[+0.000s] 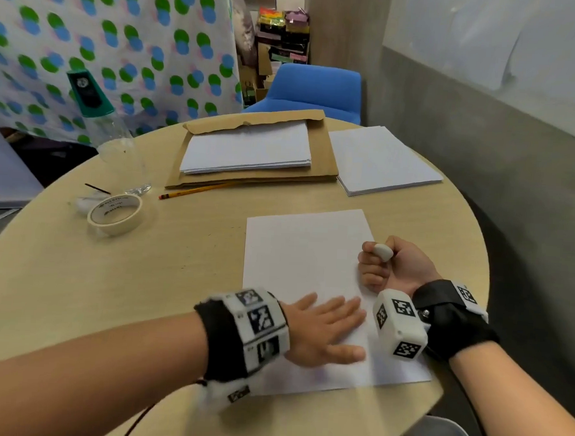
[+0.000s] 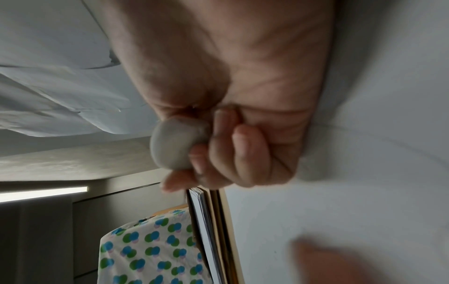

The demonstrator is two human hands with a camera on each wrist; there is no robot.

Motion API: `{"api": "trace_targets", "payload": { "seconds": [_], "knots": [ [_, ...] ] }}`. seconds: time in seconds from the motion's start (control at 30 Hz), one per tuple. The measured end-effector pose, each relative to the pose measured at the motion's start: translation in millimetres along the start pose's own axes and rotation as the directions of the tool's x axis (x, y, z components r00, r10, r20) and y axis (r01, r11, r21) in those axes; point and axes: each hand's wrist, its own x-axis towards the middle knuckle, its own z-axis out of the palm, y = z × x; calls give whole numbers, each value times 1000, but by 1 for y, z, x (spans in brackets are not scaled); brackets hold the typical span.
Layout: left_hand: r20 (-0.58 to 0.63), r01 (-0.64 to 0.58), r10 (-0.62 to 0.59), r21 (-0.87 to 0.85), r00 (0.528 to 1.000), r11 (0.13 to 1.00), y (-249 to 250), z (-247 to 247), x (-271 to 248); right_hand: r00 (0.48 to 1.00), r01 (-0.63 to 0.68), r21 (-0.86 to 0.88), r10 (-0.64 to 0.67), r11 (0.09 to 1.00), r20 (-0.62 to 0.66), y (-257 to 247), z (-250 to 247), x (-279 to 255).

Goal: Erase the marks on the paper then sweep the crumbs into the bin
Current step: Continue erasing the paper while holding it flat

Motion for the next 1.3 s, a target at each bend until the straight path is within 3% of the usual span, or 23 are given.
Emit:
{"api": "trace_targets", "payload": {
  "seconds": [0.07,0.13,0.17,0.2,0.23,0.33,0.4,0.47,0.5,0.53,0.6,0.67,0.7,0.8,0.87,0.93,0.97,1.03,1.07,1.1,1.13,1.23,1.3],
  "knots": [
    [-36,202,-203,-33,979,979,-30,-9,3,1000,4,3,-4,1000,-4,1,-1,0],
    [-106,506,-509,-54,854,861,-70,-20,-2,1000,5,1,-5,1000,-5,2,-1,0],
    [-142,607,-604,-23,784,794,-84,-22,-5,1000,4,3,-4,1000,-1,2,-1,0],
    [-181,644,-632,9,753,765,-90,-21,-7,1000,3,5,-3,1000,4,1,-1,0],
    [-212,608,-591,23,778,793,-88,-21,-6,1000,3,5,-3,1000,7,0,0,0],
    [-202,266,-269,-41,942,963,-42,-16,-1,1000,8,-10,-8,1000,4,0,-1,1],
    [-150,104,-112,-64,982,993,-16,-12,10,1000,10,-8,-10,1000,8,0,-2,2],
    [-96,119,-122,-39,988,992,-16,-14,20,1000,17,-13,-17,1000,-1,0,-2,2],
    [-95,199,-202,-47,975,979,-26,-17,22,1000,21,-15,-21,1000,-3,0,-2,2],
    [-106,320,-326,-72,939,945,-40,-21,21,1000,25,-16,-25,1000,-3,1,-2,2],
    [-140,576,-579,-69,803,815,-73,-28,12,999,32,-13,-32,999,-3,2,-2,1],
    [-196,664,-653,-9,732,747,-93,-26,-1,999,32,-15,-32,999,4,2,-2,2],
    [-219,630,-614,5,758,776,-92,-21,-6,999,34,-20,-33,999,9,2,-2,2],
    [-179,327,-310,72,934,942,-56,4,-20,999,34,-31,-34,999,8,1,-2,2],
    [-70,141,-135,81,988,987,-33,22,-27,999,31,-30,-30,999,16,1,-3,3],
    [-6,143,-143,46,990,989,-37,24,-32,1000,23,-28,-22,999,22,1,-4,3],
    [-3,236,-236,14,972,972,-49,22,-33,1000,18,-27,-17,999,24,1,-3,3],
    [-53,509,-510,-39,858,860,-78,11,-37,1000,11,-26,-11,1000,22,2,-3,2],
    [-97,610,-610,-30,787,792,-92,6,-39,1000,9,-27,-8,1000,22,2,-2,2],
    [-140,647,-641,-5,755,763,-99,4,-40,1000,8,-29,-7,1000,22,2,-1,1],
    [-180,609,-597,17,782,793,-99,3,-41,1000,8,-33,-8,999,23,2,0,0],
    [-140,239,-237,-4,961,971,-64,12,-42,1000,10,-38,-10,999,16,2,2,-1],
    [-60,107,-111,-62,992,992,-51,23,-40,1000,11,-41,-10,999,18,2,2,0]
  ]
}}
